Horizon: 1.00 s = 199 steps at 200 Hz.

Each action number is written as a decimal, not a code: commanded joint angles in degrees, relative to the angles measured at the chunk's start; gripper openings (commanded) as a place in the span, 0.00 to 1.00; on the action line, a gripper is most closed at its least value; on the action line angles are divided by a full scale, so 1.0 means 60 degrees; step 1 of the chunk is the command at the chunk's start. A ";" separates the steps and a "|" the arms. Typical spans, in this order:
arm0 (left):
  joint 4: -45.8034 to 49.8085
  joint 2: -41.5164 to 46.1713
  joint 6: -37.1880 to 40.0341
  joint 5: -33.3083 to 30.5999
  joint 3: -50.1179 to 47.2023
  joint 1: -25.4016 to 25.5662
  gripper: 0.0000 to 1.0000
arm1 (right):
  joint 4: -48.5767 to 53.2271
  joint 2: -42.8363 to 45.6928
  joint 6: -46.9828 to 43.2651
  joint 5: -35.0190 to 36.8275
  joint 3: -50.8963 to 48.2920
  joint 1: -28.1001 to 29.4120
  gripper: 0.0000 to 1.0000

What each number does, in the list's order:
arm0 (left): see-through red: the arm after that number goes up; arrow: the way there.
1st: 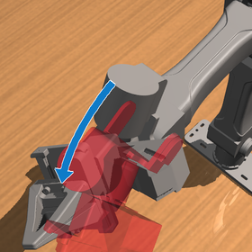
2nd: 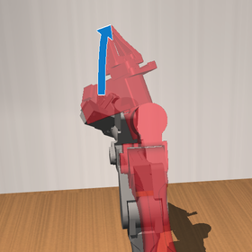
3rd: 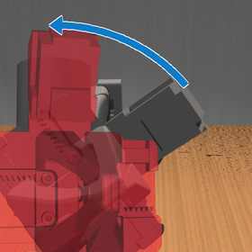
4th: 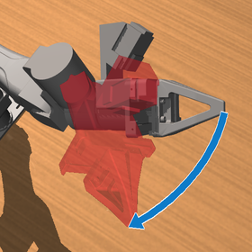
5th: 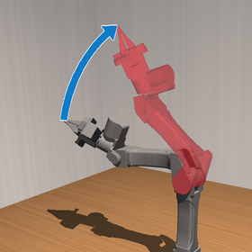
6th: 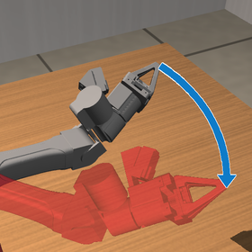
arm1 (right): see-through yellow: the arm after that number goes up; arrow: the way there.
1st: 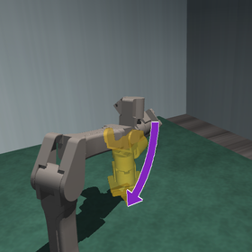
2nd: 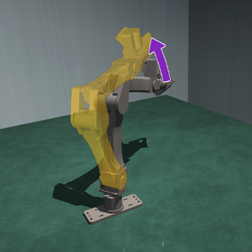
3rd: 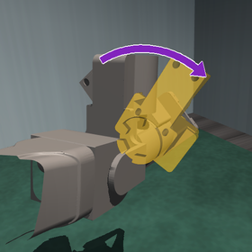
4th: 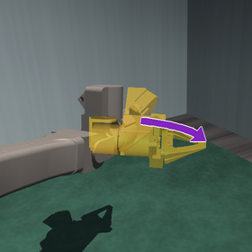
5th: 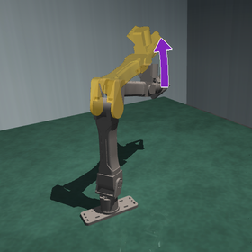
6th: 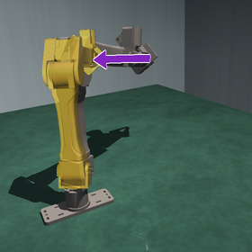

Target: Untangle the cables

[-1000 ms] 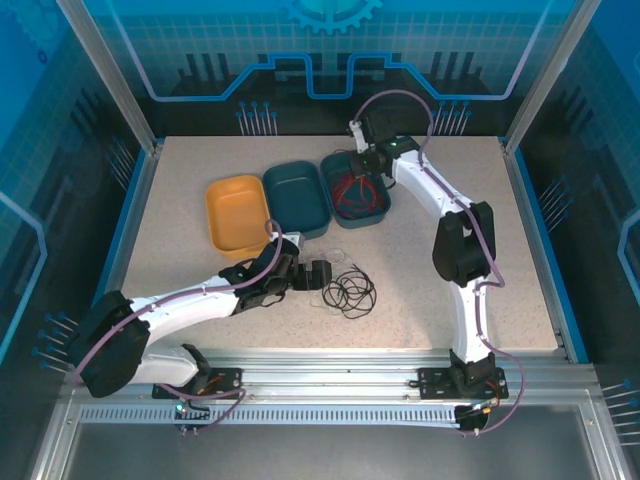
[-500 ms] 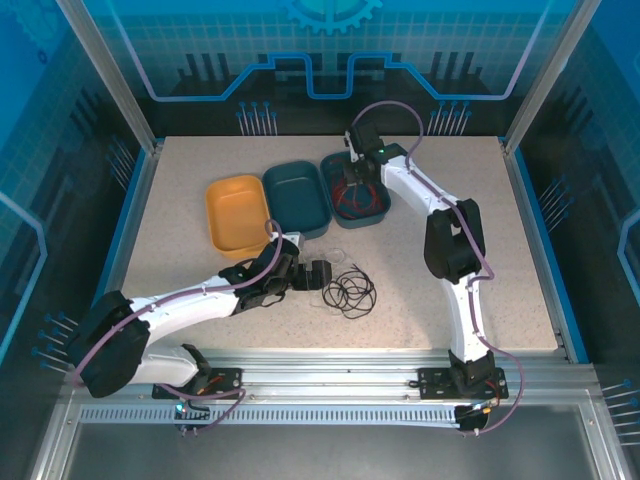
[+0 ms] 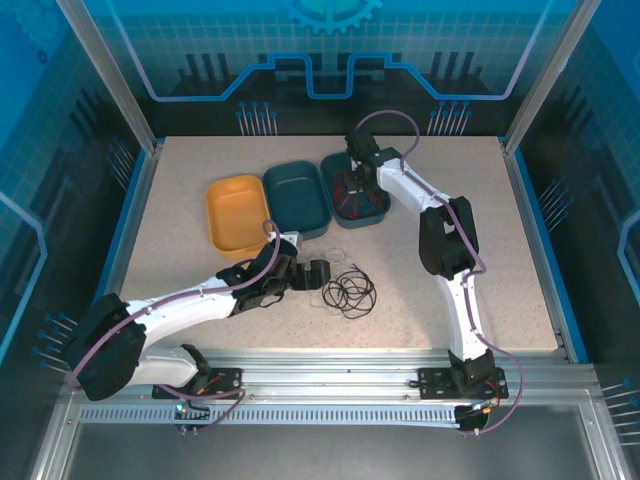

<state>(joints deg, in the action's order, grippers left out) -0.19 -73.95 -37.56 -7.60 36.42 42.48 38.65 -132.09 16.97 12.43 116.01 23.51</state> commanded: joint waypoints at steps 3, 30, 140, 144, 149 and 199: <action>0.0221 0.0249 -0.0009 -0.0184 -0.0195 0.0014 0.99 | 0.0390 -0.0148 0.0161 0.0084 0.0369 -0.0081 0.10; 0.0236 0.0284 -0.0009 -0.0213 -0.0211 0.0018 0.99 | 0.0384 -0.0103 0.0099 0.0071 0.0382 -0.0080 0.18; 0.0324 0.0678 0.0031 -0.0375 -0.0260 0.0017 0.99 | 0.0296 0.1779 0.0079 0.0327 -0.0604 -0.0025 0.48; 0.0319 0.0680 0.0033 -0.0375 -0.0248 0.0010 0.99 | 0.0296 0.1889 0.0093 0.0338 -0.0683 -0.0011 0.49; 0.0322 0.0693 0.0046 -0.0362 -0.0244 0.0010 0.99 | 0.0296 0.2001 0.0114 0.0359 -0.0809 0.0000 0.51; 0.0332 0.0651 0.0108 -0.0333 -0.0127 0.0012 0.99 | -0.0072 0.4288 0.0787 0.0770 -0.3300 0.0340 0.84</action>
<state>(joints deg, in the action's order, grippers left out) 1.06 -71.24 -37.45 -8.40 35.51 42.48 39.05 -113.95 18.74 14.83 103.63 24.01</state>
